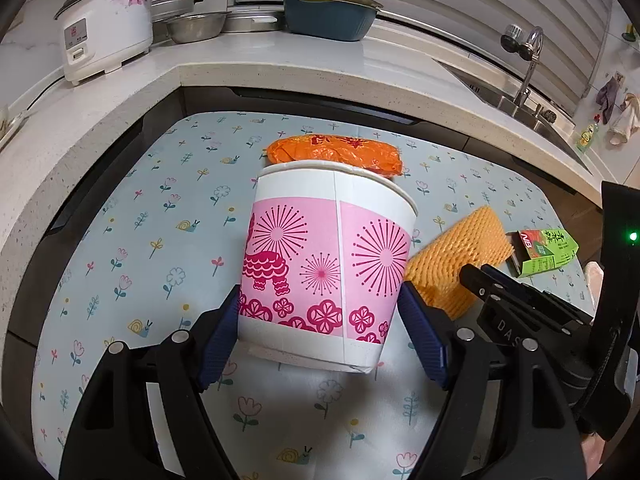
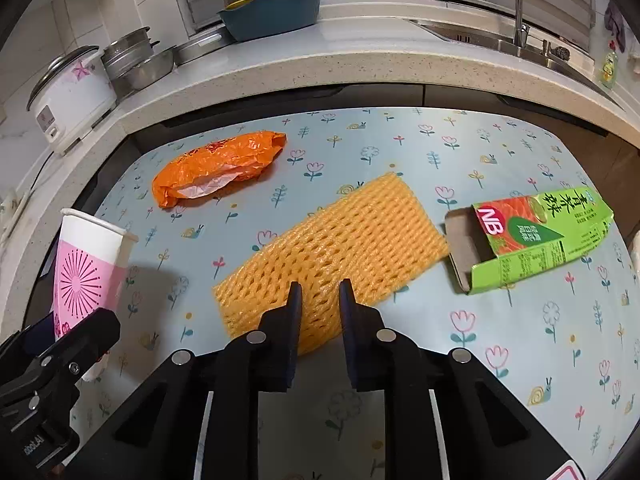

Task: Collect trash
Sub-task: 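Grasp the orange foam mesh sleeve with the right gripper while the left gripper holds the cup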

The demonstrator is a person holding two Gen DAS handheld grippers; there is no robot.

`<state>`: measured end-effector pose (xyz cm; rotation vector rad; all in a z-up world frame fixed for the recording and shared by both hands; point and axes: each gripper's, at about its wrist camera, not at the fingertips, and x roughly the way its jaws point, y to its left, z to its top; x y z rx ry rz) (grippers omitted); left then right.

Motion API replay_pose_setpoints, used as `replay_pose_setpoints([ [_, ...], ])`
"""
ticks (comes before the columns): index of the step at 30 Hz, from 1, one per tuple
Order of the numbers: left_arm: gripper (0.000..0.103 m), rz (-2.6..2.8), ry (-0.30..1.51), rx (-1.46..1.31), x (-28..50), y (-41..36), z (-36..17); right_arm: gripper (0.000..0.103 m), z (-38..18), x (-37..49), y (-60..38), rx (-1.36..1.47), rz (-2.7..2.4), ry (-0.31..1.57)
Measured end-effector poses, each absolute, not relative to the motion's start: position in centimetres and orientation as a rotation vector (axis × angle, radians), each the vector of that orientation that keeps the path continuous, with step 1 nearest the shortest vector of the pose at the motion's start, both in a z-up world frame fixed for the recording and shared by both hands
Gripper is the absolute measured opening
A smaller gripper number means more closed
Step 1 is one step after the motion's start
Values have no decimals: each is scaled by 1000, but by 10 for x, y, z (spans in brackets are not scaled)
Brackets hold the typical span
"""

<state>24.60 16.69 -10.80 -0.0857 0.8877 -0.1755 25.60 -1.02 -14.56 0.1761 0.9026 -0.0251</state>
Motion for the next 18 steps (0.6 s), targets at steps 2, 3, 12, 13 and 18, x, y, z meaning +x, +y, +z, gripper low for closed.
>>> replay_pose_setpoints([
  [2, 73, -184, 889, -87, 242, 164, -107, 18, -145, 248, -15, 212, -15, 901],
  [3, 73, -189, 889, -85, 240, 162, -107, 20, -144, 245, -19, 234, -10, 904],
  [12, 73, -215, 901, -71, 236, 150, -112, 39, -154, 235, -44, 416, -8, 934],
  [13, 73, -217, 903, -70, 236, 149, -113, 39, -155, 236, -43, 420, -5, 926],
  [18, 73, -217, 908, -61, 238, 149, -115, 38, -157, 250, -33, 452, 53, 922],
])
